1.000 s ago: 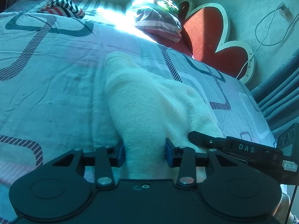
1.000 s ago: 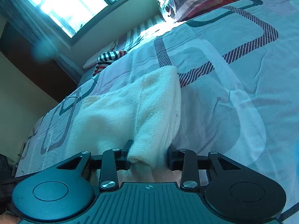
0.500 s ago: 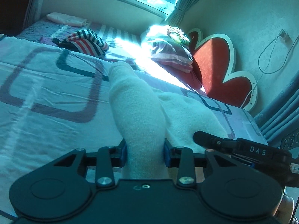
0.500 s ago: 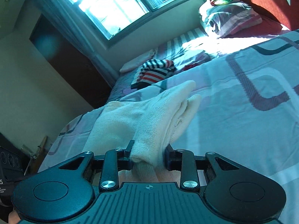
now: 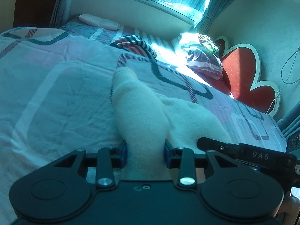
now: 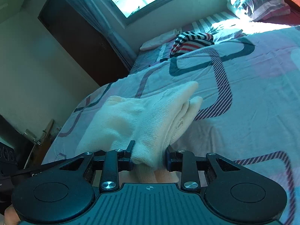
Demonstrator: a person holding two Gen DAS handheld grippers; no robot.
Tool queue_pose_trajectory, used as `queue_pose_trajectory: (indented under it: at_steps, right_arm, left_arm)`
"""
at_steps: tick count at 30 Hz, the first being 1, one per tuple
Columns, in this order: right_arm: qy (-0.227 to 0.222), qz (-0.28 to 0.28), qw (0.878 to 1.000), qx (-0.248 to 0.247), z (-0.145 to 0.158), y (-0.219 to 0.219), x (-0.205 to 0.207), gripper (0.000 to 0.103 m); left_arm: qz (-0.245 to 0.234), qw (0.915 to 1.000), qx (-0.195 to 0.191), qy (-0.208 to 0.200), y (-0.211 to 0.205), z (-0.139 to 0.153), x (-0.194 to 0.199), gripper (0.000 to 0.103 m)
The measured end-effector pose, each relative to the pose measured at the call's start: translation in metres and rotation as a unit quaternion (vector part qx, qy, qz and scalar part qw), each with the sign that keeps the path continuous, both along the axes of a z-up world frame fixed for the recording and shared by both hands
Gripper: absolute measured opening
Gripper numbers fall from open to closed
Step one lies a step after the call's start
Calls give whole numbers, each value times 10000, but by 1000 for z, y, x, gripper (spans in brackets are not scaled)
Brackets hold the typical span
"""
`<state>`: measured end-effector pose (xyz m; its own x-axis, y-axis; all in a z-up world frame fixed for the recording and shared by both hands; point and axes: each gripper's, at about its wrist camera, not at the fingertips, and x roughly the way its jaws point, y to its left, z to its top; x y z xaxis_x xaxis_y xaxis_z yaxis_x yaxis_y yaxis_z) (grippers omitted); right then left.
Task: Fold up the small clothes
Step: 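Pinch the bundle's end with both grippers and lift it, then fold the held end over onto the bundle, then open both grippers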
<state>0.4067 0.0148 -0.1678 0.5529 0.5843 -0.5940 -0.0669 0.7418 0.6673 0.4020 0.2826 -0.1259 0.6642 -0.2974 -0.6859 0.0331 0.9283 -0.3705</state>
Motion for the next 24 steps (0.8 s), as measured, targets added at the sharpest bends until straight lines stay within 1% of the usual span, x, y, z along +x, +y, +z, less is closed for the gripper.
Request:
queue_pose_trajectory:
  at_steps: [2,3,4,6,7,10,12,15,16,17,19,20,22,24]
  right_arm:
    - [157,-68,9998,-91,-13,11,1,30]
    - [197,-125,9996,-168,-17,12,0,31]
    - [255,-168,9994,-163,-21,10,-1,32]
    - [389,-300,9987,-114,-24,1,-2,37]
    - [413,-359,9984,-132,-23,-3,-2,37]
    - [422,-441,9979,-201,-16,-12,1,38]
    - [370,-454,9978,-300,-9,-14,2,38]
    - [227,-661,9967,-422,1,-15,10,38]
    - [136,-703,9964,-455,4,-15,16,38]
    - [64,-723,9961,-501,7,-13,21,37]
    - [-28,-641,9967,-507,10,-5,34,37]
    - [-64,-556,9969,-548,9,1,40,37]
    - [-55,-393,9964,-750,4,13,49,37]
    - [126,-385,9934,-1075,-10,21,59,36]
  left_arm:
    - [10,9999,21,117,12,-19,-2,40]
    - [31,9999,-99,87,17,-27,-4,48]
    - [92,9998,-180,71,22,-31,-4,58]
    - [139,9996,-230,83,24,-33,-5,63]
    - [120,9997,-217,86,22,-32,-4,65]
    - [139,9999,-66,73,21,-24,-3,66]
    - [318,9995,-47,-59,23,-15,-3,65]
    - [679,9968,-379,-163,33,-5,5,66]
    - [814,9957,-414,-156,35,-4,10,65]
    - [891,9952,-377,-125,35,-5,17,63]
    - [998,9948,-190,-27,33,-11,33,57]
    - [1060,9943,-118,60,33,-15,39,56]
    - [1188,9926,-141,207,33,-25,48,59]
    - [1241,9917,-168,284,36,-32,50,60]
